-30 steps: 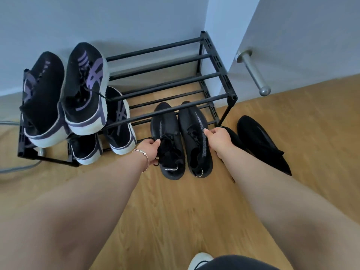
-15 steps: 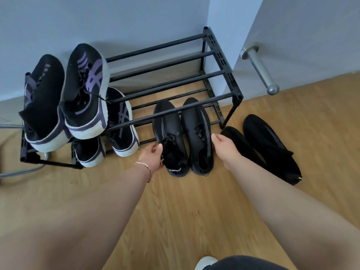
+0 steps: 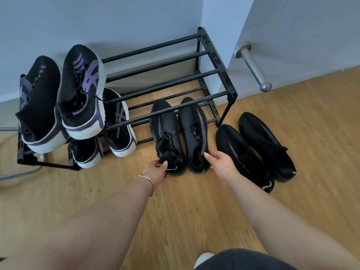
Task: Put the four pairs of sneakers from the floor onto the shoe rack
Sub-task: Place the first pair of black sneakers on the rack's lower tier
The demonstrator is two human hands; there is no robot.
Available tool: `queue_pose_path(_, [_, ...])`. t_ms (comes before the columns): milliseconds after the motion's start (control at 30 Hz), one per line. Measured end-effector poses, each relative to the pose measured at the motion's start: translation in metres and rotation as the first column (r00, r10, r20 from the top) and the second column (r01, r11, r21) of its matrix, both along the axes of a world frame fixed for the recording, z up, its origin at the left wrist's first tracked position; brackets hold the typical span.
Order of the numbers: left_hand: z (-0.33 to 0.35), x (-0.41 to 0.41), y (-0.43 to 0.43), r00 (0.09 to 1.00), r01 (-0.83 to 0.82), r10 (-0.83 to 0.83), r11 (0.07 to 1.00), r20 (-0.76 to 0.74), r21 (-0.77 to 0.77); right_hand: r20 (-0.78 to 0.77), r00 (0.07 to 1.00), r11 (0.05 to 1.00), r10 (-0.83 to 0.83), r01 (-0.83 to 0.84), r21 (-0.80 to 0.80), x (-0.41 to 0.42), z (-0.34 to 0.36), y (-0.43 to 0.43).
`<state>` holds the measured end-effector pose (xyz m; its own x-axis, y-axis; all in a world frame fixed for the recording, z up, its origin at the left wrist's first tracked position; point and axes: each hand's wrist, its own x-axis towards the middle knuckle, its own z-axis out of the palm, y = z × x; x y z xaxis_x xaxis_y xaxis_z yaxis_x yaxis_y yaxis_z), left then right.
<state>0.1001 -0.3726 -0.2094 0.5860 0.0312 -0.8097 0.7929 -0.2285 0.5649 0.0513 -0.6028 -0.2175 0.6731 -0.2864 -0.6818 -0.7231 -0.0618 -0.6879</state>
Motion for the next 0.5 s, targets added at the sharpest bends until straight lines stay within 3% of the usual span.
queue_pose_path(133, [-0.003,0.005,0.003,1.0,0.015,-0.015,0.999,0.001,0.032,0.015,0.998,0.997,-0.054,0.053,0.051,0.001,-0.009,0.0])
queue_pose_path(367, [0.01,0.015,0.006,0.992,-0.13,0.128,0.978,-0.023,-0.161,0.066,0.991,0.986,-0.113,0.103,0.132,0.024,0.001,-0.005])
queue_pose_path(500, [0.023,0.038,-0.003,0.985,-0.168,0.171,0.97,0.0,-0.175,0.101,0.992,0.992,-0.081,0.07,0.105,0.06,0.019,-0.009])
